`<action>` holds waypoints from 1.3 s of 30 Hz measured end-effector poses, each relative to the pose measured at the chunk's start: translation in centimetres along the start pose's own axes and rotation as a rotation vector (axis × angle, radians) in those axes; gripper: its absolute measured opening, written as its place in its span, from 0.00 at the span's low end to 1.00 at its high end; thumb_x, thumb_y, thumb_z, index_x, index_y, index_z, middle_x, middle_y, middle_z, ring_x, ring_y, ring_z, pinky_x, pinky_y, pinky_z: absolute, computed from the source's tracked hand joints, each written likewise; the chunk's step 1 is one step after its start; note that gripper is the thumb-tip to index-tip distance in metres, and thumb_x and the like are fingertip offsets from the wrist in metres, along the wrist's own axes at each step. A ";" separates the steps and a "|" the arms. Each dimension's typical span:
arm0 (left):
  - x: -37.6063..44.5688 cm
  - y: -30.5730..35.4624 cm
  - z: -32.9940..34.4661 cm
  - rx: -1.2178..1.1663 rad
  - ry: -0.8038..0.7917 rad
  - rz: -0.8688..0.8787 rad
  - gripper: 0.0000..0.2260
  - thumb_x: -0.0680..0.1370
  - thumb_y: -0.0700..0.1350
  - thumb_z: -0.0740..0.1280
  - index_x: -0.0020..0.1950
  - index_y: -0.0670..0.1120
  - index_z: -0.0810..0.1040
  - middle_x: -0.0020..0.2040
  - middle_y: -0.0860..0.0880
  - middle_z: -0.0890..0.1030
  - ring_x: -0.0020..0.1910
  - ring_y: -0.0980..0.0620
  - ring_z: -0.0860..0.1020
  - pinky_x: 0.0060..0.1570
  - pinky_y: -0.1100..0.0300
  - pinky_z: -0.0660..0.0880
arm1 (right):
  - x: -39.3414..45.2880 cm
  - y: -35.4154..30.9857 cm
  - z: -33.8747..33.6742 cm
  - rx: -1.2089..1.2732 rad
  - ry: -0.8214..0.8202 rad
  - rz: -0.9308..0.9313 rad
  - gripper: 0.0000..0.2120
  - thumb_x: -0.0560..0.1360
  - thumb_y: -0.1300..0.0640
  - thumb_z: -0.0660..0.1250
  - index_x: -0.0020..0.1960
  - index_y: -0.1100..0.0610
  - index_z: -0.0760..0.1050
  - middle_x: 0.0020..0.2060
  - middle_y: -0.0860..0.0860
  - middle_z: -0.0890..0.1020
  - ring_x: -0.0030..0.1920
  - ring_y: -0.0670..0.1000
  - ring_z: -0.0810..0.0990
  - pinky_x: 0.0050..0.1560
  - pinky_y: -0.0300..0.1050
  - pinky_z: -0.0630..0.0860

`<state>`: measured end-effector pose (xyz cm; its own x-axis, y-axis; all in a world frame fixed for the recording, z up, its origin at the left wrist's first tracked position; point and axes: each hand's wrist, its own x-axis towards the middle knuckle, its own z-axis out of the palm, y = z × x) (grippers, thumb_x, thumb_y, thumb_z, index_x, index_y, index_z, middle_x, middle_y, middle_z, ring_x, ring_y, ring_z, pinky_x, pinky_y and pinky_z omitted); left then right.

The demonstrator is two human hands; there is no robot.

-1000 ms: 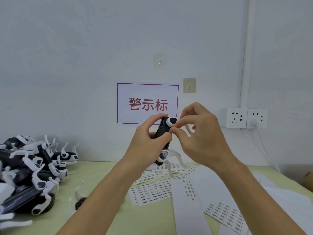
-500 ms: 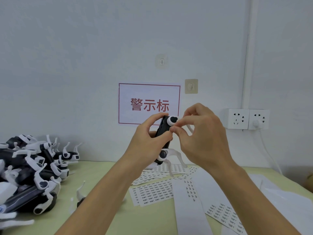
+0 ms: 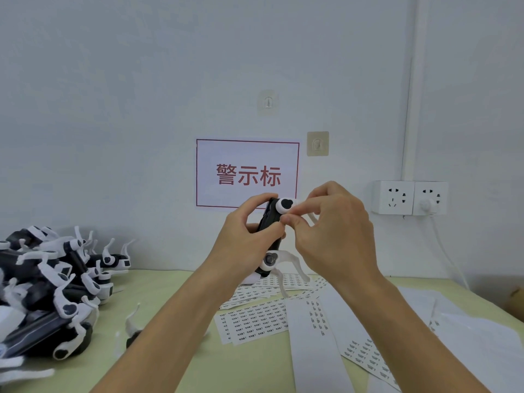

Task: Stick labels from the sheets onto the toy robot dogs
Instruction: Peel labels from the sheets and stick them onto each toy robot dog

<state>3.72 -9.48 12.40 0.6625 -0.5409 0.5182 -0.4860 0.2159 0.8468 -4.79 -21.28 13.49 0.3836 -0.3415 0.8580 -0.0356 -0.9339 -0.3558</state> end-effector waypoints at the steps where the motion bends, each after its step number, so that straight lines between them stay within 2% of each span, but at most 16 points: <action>1: 0.0 0.0 0.0 0.001 0.002 0.000 0.17 0.77 0.46 0.70 0.59 0.68 0.76 0.42 0.49 0.87 0.45 0.49 0.85 0.38 0.67 0.79 | 0.0 0.0 0.0 0.009 -0.001 0.013 0.03 0.72 0.47 0.75 0.45 0.44 0.85 0.44 0.40 0.74 0.45 0.44 0.75 0.38 0.42 0.72; 4: 0.0 -0.1 0.0 0.012 0.006 0.000 0.17 0.77 0.47 0.70 0.58 0.69 0.76 0.42 0.49 0.87 0.44 0.49 0.85 0.39 0.66 0.79 | -0.1 -0.1 0.1 0.029 0.001 0.044 0.04 0.71 0.46 0.75 0.45 0.43 0.85 0.45 0.41 0.75 0.46 0.45 0.77 0.42 0.46 0.76; 8: 0.0 -0.2 -0.1 0.015 -0.006 0.017 0.17 0.77 0.48 0.70 0.60 0.68 0.75 0.43 0.50 0.87 0.44 0.52 0.85 0.42 0.63 0.81 | 0.1 0.0 -0.2 0.074 0.014 0.081 0.06 0.68 0.43 0.77 0.40 0.42 0.83 0.43 0.41 0.76 0.43 0.44 0.77 0.39 0.42 0.72; 11: 0.0 -0.2 -0.1 0.003 -0.027 0.026 0.17 0.78 0.46 0.70 0.60 0.67 0.75 0.43 0.49 0.87 0.45 0.51 0.86 0.49 0.55 0.82 | 0.5 0.3 -0.6 0.087 0.011 0.114 0.09 0.65 0.40 0.78 0.35 0.42 0.81 0.42 0.40 0.77 0.40 0.42 0.75 0.36 0.40 0.69; 15: 0.0 -0.2 0.1 -0.103 -0.047 -0.018 0.16 0.79 0.41 0.67 0.60 0.62 0.77 0.46 0.45 0.87 0.48 0.44 0.86 0.50 0.46 0.82 | 0.7 0.5 -0.7 0.132 -0.002 0.093 0.09 0.68 0.45 0.78 0.36 0.45 0.79 0.42 0.41 0.78 0.41 0.43 0.77 0.38 0.39 0.70; 17: 0.1 -0.3 0.0 -0.151 -0.052 -0.034 0.16 0.80 0.39 0.65 0.59 0.60 0.78 0.47 0.43 0.86 0.49 0.44 0.85 0.47 0.47 0.82 | 0.8 0.4 -0.8 0.153 -0.025 0.042 0.09 0.70 0.48 0.77 0.37 0.45 0.77 0.42 0.42 0.79 0.43 0.44 0.77 0.41 0.39 0.71; 20: 0.1 -0.2 -0.2 -0.194 -0.058 -0.045 0.15 0.81 0.40 0.63 0.58 0.60 0.78 0.46 0.42 0.85 0.42 0.48 0.83 0.40 0.53 0.80 | 0.7 0.2 -1.0 0.195 -0.056 -0.014 0.10 0.71 0.53 0.76 0.38 0.45 0.75 0.42 0.43 0.79 0.42 0.41 0.77 0.41 0.29 0.70; 22: 0.0 -0.1 -0.2 -0.211 -0.051 -0.045 0.13 0.81 0.42 0.64 0.57 0.59 0.78 0.46 0.41 0.84 0.39 0.49 0.82 0.38 0.55 0.79 | 0.7 0.1 -1.1 0.205 -0.067 -0.036 0.11 0.71 0.55 0.76 0.38 0.44 0.75 0.42 0.42 0.79 0.42 0.40 0.77 0.41 0.26 0.69; 27: 0.2 -0.2 -0.2 -0.187 -0.025 -0.018 0.11 0.81 0.43 0.64 0.55 0.59 0.78 0.44 0.42 0.85 0.40 0.49 0.83 0.38 0.55 0.79 | 0.7 -0.1 -1.1 0.196 -0.073 -0.060 0.11 0.71 0.55 0.76 0.38 0.44 0.75 0.41 0.40 0.78 0.42 0.40 0.77 0.40 0.28 0.68; 31: 0.3 -0.4 -0.1 -0.215 -0.035 -0.003 0.12 0.80 0.42 0.63 0.56 0.57 0.79 0.46 0.43 0.85 0.45 0.46 0.83 0.44 0.49 0.82 | 0.7 -0.1 -1.2 0.213 -0.055 -0.065 0.11 0.71 0.55 0.76 0.38 0.44 0.75 0.41 0.40 0.78 0.41 0.41 0.77 0.39 0.28 0.67; 36: 0.4 -0.2 -0.1 -0.258 -0.079 -0.052 0.13 0.78 0.43 0.61 0.56 0.58 0.80 0.46 0.40 0.84 0.39 0.46 0.81 0.40 0.51 0.80 | 0.8 -0.1 -1.4 0.246 -0.042 -0.071 0.11 0.70 0.56 0.76 0.38 0.44 0.76 0.40 0.40 0.79 0.42 0.41 0.77 0.38 0.28 0.69; 39: 0.4 -0.3 -0.2 -0.256 -0.081 -0.035 0.12 0.78 0.45 0.63 0.58 0.58 0.79 0.46 0.40 0.85 0.41 0.46 0.82 0.43 0.50 0.81 | 0.8 -0.1 -1.5 0.272 -0.050 -0.068 0.11 0.70 0.57 0.77 0.37 0.45 0.77 0.40 0.40 0.79 0.43 0.41 0.77 0.39 0.27 0.70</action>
<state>4.21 -9.60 12.37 0.6238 -0.6128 0.4851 -0.2968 0.3884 0.8724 -5.84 -21.64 14.79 0.4221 -0.2666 0.8665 0.2385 -0.8895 -0.3898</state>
